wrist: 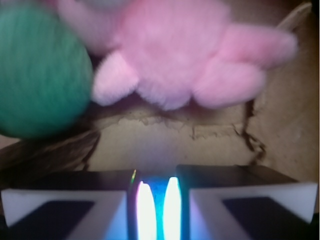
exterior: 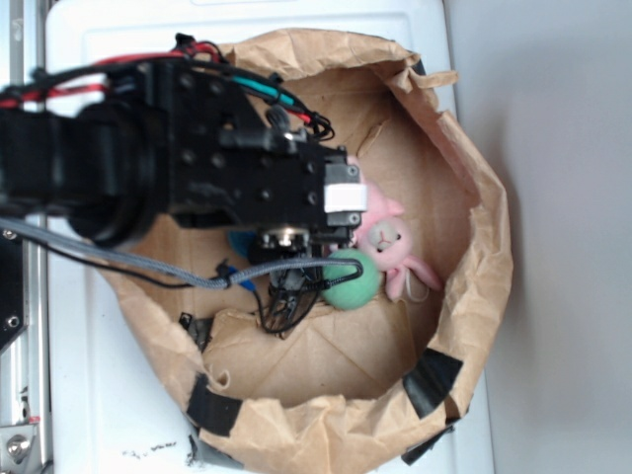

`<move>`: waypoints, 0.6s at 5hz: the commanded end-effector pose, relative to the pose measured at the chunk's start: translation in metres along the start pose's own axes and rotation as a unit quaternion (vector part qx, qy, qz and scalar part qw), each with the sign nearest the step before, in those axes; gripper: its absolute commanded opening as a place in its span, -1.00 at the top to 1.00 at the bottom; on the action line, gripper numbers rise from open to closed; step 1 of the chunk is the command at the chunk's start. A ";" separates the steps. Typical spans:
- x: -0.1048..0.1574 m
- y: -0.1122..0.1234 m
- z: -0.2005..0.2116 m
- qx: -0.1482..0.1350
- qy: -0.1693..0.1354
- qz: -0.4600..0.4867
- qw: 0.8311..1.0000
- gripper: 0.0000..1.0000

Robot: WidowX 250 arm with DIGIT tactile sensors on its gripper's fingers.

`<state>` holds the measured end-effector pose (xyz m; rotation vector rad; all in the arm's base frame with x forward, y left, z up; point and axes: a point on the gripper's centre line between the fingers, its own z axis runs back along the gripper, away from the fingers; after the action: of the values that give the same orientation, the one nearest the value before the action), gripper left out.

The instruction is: Grab the blue ball.

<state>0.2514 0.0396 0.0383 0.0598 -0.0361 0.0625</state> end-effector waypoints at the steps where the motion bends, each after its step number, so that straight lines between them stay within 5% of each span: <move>1: -0.003 0.024 0.110 -0.059 -0.037 0.053 0.996 1.00; 3: -0.002 0.029 0.143 -0.082 -0.038 0.062 0.994 1.00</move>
<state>0.2409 0.0520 0.1655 -0.1195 -0.0536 0.1695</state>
